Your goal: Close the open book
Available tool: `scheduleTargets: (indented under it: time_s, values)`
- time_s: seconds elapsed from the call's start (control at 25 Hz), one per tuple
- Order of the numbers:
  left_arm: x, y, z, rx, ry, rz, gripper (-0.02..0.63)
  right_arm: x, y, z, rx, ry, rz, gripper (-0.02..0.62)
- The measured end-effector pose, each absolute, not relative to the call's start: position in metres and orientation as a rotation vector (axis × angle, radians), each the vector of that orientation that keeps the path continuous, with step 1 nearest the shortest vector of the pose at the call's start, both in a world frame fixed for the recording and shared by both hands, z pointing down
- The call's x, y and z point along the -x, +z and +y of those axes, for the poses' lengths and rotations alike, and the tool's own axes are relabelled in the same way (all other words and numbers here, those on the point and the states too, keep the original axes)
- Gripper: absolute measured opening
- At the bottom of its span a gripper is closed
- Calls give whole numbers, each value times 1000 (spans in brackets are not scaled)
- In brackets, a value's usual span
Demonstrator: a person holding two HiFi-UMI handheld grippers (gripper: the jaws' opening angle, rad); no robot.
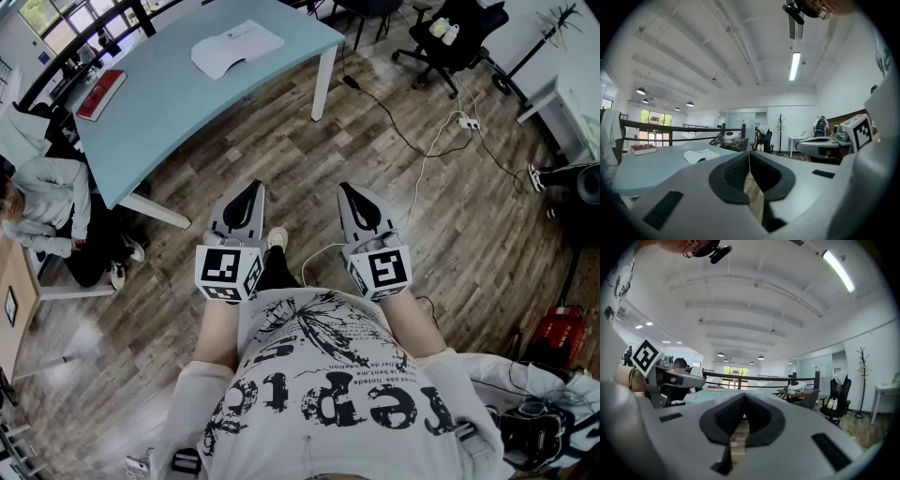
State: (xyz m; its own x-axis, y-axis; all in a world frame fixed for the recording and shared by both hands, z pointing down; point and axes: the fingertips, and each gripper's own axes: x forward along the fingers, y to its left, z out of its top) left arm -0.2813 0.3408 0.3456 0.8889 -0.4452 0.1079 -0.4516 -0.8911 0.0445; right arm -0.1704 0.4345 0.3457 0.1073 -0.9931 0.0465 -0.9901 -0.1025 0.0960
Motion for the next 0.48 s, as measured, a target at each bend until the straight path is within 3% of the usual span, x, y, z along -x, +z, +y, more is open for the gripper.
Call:
scheduleTargets:
  time_s: [0.48]
  values:
    - [273, 358, 327, -2964, 191, -688, 21, 162, 356, 422, -2279, 5, -2021, 11]
